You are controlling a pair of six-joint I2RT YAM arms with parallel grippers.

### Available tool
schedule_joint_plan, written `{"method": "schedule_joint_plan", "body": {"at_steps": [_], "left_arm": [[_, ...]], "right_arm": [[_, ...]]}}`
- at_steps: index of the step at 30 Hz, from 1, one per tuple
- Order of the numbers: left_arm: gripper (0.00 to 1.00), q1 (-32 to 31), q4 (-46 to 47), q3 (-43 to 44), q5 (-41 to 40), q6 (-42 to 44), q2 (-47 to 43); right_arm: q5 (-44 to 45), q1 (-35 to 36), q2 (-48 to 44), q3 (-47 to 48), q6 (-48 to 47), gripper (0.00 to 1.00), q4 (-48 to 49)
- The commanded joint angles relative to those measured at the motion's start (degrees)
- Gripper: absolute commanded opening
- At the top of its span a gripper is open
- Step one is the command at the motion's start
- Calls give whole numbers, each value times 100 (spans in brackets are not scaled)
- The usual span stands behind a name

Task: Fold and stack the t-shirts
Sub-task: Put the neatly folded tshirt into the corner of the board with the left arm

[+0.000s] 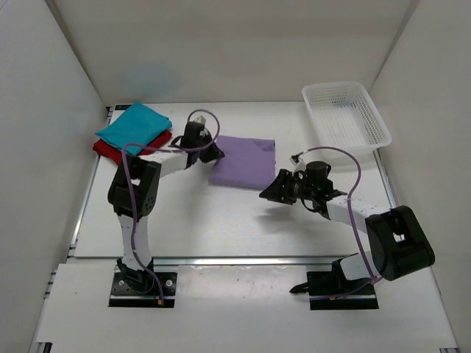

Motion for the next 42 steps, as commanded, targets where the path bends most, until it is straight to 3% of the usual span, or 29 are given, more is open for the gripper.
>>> {"method": "schedule_joint_plan", "body": {"at_steps": [1,6,9,11,15,16,18,19,21,25,30,35,39,40,42], "left_arm": [[0,111,-1173,1575,-126,464,166],[0,506,-2737,4910,-38,1097,897],[0,1049,-3293,6040,138,1098,1170],[0,1498,-3225,6148,340,992,1074],[0,2648,-2629,5002,603,528,443],[6,2929,-2357,4379,639,361,319],[35,3597,-1637,3357,770,-113,-76],[45,3731,-1442,2675,841,-211,-278],[98,4205,-828,1731,999,-624,-533],[99,4900,-298,351,1088,-1056,-1245],[99,5156,-289,-407,797,-951,-1984],[99,4682,-367,-1040,692,-626,-2704],[99,3630,-359,-1540,491,-152,-3275],[99,3252,-394,-1646,446,32,-3364],[99,2583,-473,-1840,157,332,-3602]], "right_arm": [[97,-131,-299,-514,118,53,545],[80,-290,-334,-700,127,51,520],[-7,-272,-150,-596,110,51,493],[-52,-194,-71,-508,101,51,467],[-166,26,123,-340,-21,51,300],[-192,53,166,-305,-31,51,326],[-254,123,184,-374,30,52,387],[-280,141,193,-349,5,51,414],[-342,193,246,-366,-4,51,414],[-412,202,228,-489,-39,51,414],[-343,264,-96,-953,-5,51,502],[166,456,-535,-1288,-215,51,160],[878,798,-949,-1307,-513,49,-349],[1088,922,-1071,-1254,-627,98,-533],[1318,1098,-1142,-1227,-768,99,-720]]}}
